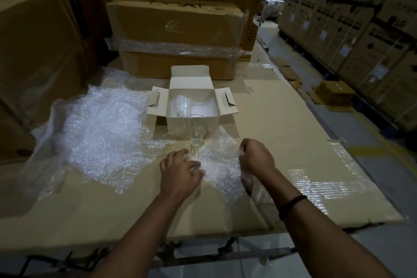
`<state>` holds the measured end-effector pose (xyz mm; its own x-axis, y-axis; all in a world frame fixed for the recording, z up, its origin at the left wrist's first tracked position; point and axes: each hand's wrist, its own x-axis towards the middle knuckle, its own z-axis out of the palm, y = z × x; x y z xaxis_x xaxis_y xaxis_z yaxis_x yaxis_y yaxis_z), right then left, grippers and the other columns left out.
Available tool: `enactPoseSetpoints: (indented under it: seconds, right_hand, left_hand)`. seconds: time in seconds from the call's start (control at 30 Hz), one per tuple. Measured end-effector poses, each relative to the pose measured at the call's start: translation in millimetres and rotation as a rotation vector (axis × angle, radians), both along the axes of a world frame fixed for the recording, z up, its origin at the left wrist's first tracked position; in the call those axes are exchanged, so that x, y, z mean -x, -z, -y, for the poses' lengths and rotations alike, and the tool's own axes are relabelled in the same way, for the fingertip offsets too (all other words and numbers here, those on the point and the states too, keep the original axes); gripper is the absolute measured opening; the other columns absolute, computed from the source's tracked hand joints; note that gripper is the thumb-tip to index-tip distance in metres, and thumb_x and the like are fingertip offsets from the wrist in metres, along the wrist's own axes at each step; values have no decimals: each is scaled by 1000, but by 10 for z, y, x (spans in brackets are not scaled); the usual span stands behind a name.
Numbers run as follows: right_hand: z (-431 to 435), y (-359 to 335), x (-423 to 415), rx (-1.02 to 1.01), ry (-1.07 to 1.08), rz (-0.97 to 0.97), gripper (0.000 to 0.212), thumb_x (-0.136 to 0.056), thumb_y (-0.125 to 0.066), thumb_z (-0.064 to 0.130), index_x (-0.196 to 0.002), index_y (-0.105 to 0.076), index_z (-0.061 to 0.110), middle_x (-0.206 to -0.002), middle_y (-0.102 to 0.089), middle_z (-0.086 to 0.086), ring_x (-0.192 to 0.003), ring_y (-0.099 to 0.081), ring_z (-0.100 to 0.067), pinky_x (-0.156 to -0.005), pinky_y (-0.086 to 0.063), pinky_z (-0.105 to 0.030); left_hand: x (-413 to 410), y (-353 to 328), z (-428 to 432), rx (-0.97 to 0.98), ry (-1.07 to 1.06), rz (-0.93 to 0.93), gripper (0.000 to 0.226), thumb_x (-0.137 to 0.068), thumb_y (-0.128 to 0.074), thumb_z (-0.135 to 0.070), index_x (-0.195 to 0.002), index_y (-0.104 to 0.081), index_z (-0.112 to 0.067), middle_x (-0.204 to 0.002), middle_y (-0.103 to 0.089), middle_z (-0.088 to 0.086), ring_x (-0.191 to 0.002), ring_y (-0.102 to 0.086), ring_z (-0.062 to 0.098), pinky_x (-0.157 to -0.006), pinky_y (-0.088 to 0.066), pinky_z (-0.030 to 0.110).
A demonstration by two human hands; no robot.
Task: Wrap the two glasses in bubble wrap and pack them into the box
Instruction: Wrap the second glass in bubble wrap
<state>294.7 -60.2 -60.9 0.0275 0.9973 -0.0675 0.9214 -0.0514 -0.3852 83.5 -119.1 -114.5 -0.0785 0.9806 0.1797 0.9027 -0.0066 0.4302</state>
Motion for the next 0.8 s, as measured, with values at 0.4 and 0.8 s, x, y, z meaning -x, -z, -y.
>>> enactPoseSetpoints:
  seconds: [0.4, 0.8]
  right_hand:
    - [487, 170, 292, -337, -755, 401, 16, -78, -65, 38, -82, -71, 24, -86, -68, 1, -77, -58, -25, -65, -29, -31]
    - [120, -19, 525, 157, -297, 311, 35, -85, -64, 29, -118, -58, 18, -118, -62, -6, -103, -60, -26, -81, -50, -34]
  left_hand:
    - [115, -82, -19, -100, -10, 297, 60, -72, -68, -1, -124, -63, -31, -124, -55, -3, -100, -55, 15, -95, -34, 36]
    - [210, -48, -46, 95, 175, 24, 37, -89, -49, -19, -115, -70, -36, -122, -53, -7, -118, -41, 18, -95, -27, 36]
